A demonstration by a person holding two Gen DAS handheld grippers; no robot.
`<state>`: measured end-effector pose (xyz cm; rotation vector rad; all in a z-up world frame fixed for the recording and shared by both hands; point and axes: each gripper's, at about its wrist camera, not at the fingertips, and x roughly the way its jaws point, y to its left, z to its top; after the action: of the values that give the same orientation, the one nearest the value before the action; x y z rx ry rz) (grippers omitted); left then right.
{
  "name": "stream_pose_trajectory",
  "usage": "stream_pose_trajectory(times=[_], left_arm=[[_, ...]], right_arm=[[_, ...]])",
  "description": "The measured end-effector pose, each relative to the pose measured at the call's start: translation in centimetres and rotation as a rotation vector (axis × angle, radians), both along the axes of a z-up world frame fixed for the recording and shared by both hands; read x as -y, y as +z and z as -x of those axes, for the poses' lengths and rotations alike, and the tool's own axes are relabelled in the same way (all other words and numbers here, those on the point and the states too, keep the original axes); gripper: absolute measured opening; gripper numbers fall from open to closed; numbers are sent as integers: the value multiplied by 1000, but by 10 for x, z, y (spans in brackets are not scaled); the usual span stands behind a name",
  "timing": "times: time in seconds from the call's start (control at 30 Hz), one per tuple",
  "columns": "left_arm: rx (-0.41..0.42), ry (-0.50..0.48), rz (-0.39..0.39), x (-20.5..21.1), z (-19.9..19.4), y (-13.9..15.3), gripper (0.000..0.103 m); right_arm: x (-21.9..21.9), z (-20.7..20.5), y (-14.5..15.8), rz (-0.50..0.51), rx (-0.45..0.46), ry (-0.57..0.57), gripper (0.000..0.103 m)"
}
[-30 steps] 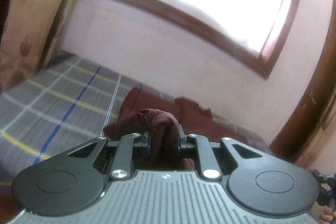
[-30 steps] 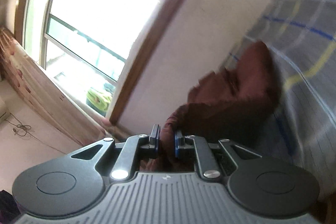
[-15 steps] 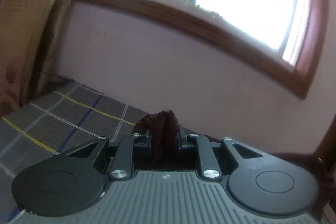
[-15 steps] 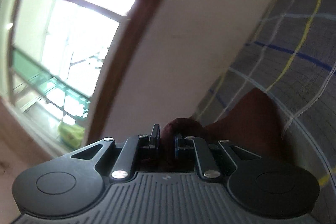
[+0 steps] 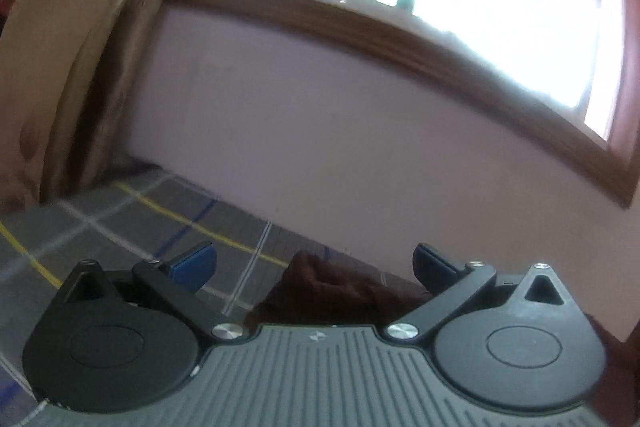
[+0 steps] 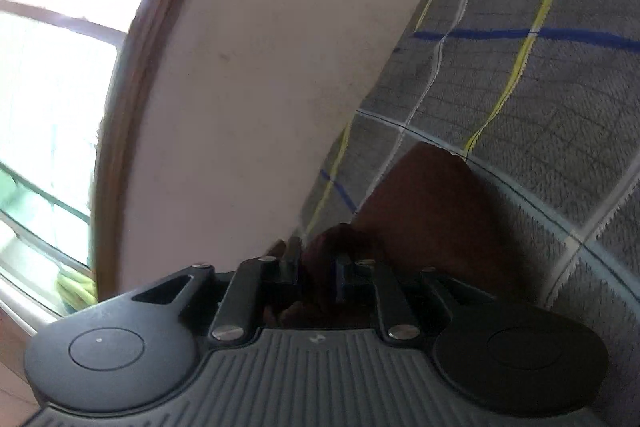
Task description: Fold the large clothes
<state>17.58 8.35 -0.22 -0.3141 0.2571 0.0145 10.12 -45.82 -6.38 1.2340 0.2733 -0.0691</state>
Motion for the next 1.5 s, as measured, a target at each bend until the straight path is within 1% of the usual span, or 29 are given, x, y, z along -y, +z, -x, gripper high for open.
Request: stream_pose_trajectory(times=[0.03,0.07,0.1,0.17,0.2,0.23,0.27,0.33,0.4,0.47,0.5,0.57,0.6,0.7,0.73,0.8,0.87,0.93,0.97,1.0,1.03,1.07,1.1,1.13,1.2,1.27,1.3,1.37,1.5], left_arm=[[2,-5,-4,-1,5,4,102],[4,-23,7,-2,11,7,102],[2,-64,21,-2,17,11,98],[-20,-156,22,5,25,18,78],[-29,-209,16,12,30,20,52],[-42,-267,-3,22,33,21,33],[-58,-325,-38,35,34,20,28],[-76,-401,-125,65,36,17,26],[-82,-426,-161,83,30,13,26],[-65,-424,-205,91,15,10,28],[-64,-403,-225,92,6,9,27],[-96,-416,-261,93,-19,3,34],[-121,-398,-280,93,-31,-1,34],[-182,-391,-244,87,-51,-12,33],[-181,-381,-240,87,-53,-15,33],[-169,-375,-224,87,-49,-15,34],[-156,-385,-213,90,-45,-10,45],[-127,-368,-232,97,-40,-4,82],[-110,-360,-244,101,-41,-1,87],[-86,-354,-256,104,-41,1,89],[-72,-351,-277,108,-43,2,89],[-73,-355,-307,111,-47,3,88],[-88,-361,-344,115,-54,1,84],[-105,-360,-386,118,-61,-2,73],[-159,-329,-453,117,-79,-16,59],[-223,-314,-414,105,-96,-32,57],[-234,-303,-358,94,-102,-39,57],[-224,-270,-325,85,-104,-47,57],[-225,-270,-287,79,-106,-64,58]], right_arm=[[-2,8,8,32,17,-18,32],[-5,16,20,98,27,-26,32],[-12,24,35,178,35,-22,32],[-36,38,69,370,69,13,32],[-51,40,81,465,79,54,32],[-69,41,94,569,77,110,32],[-90,39,106,694,62,173,32],[-122,39,116,879,39,234,31],[-133,33,119,962,-14,177,30],[-122,26,121,953,-111,31,30],[-113,24,121,940,-143,-3,30],[-109,30,124,951,-129,-19,31],[-113,33,126,970,-116,-24,31],[-127,55,130,964,9,13,31],[-132,57,131,957,63,76,31],[-151,51,127,947,173,277,30],[-173,31,116,978,166,437,30],[-192,6,97,1052,144,554,30],[-200,-9,88,1087,107,607,24],[-210,-20,81,1111,79,661,18],[-217,-33,73,1143,57,708,12],[-224,-39,70,1181,41,734,11],[-225,-51,67,1213,25,753,10],[-225,-59,65,1231,12,763,10],[-223,-75,60,1278,-31,759,3],[-209,-85,51,1210,-40,770,1],[-203,-89,45,1187,-29,769,1],[-199,-91,37,1154,-11,760,1],[-184,-94,25,1008,37,749,1]])
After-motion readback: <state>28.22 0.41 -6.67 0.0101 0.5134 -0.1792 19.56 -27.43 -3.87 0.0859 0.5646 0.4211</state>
